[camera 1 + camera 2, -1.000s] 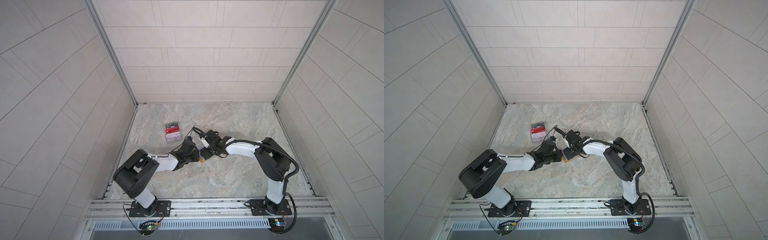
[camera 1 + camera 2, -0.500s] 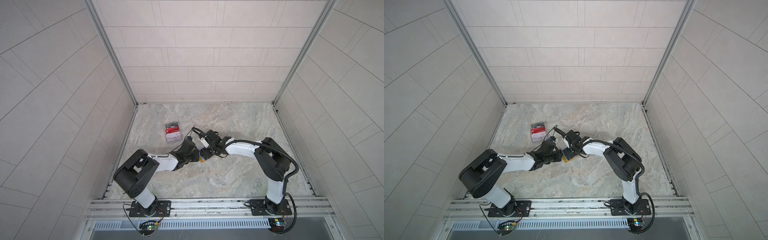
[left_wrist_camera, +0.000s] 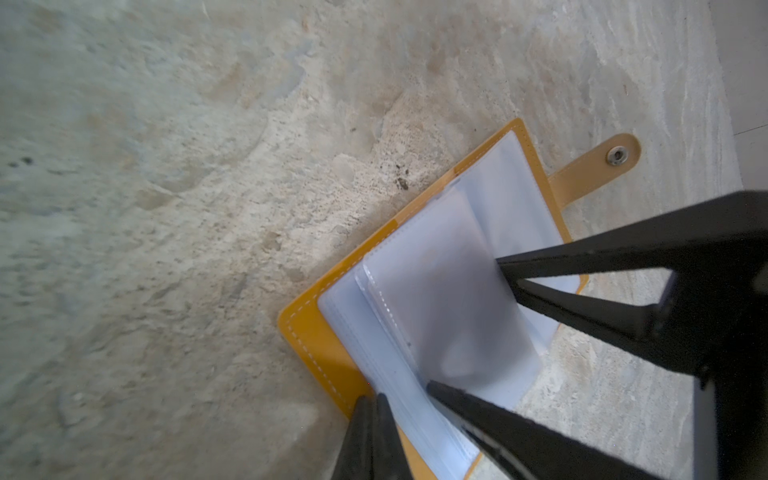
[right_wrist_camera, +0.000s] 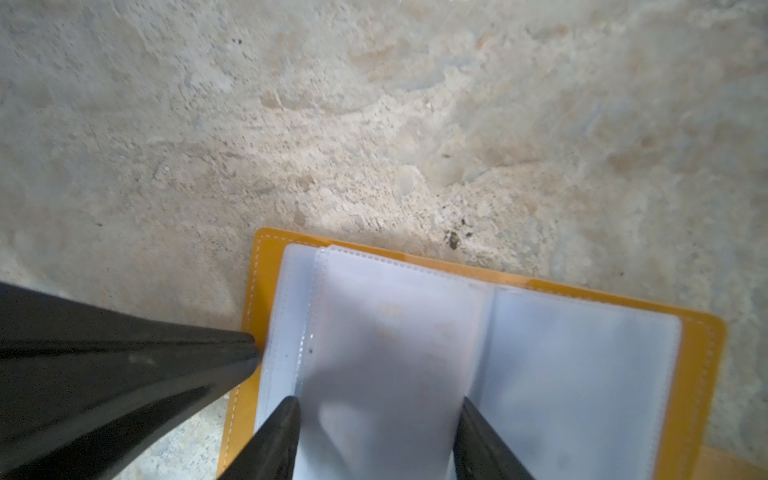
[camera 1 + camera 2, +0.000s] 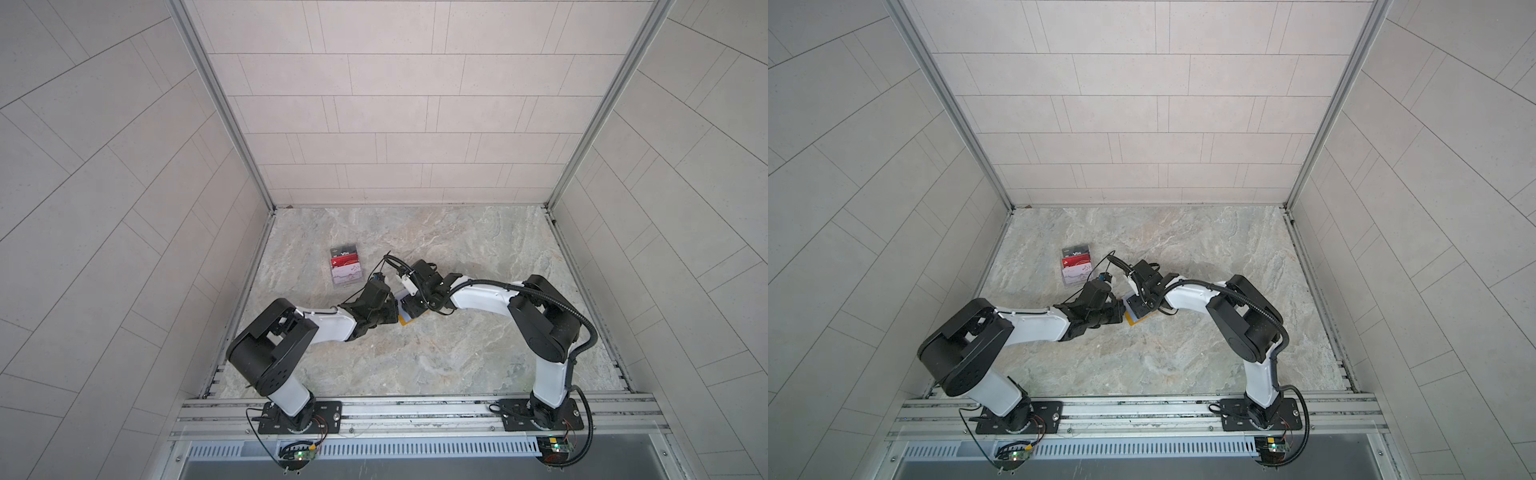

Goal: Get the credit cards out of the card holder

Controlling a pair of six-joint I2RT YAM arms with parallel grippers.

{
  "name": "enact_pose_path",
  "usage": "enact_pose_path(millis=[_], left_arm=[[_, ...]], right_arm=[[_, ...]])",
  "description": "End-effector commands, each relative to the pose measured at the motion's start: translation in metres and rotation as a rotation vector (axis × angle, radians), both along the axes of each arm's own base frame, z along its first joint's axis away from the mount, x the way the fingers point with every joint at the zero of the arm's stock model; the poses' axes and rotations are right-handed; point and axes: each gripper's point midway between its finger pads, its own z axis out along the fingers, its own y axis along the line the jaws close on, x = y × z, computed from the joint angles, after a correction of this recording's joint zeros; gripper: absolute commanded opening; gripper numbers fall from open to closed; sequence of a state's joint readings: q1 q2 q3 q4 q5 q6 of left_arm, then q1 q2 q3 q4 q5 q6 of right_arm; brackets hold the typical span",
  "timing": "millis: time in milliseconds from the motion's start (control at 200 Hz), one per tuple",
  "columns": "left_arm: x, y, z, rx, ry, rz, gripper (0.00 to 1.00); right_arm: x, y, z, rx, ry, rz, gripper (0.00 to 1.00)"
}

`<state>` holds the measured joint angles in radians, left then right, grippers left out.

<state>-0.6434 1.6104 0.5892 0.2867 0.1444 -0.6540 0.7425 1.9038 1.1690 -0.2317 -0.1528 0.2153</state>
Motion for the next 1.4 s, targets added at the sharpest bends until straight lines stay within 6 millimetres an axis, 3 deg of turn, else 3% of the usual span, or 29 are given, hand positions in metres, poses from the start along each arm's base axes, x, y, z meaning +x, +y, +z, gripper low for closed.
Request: enact_pose_path(millis=[0,300,1397], left_arm=[[-0.018,0.021,-0.03,0.101,0.09,0.003,0.0],[-0.019,0.021,-0.031,0.109,0.093,-0.007,0.0],[-0.015,0.013,-0.026,0.114,0.087,-0.058,0.0]], right_arm=[[-0.009,-0.012,-0.021,-0.046,0.054,-0.009,0.56],[-0.001,-0.022,-0.015,-0.015,0.047,-0.052,0.49],[0.023,-0.066,0.007,-0.065,-0.019,-0.186,0.43]])
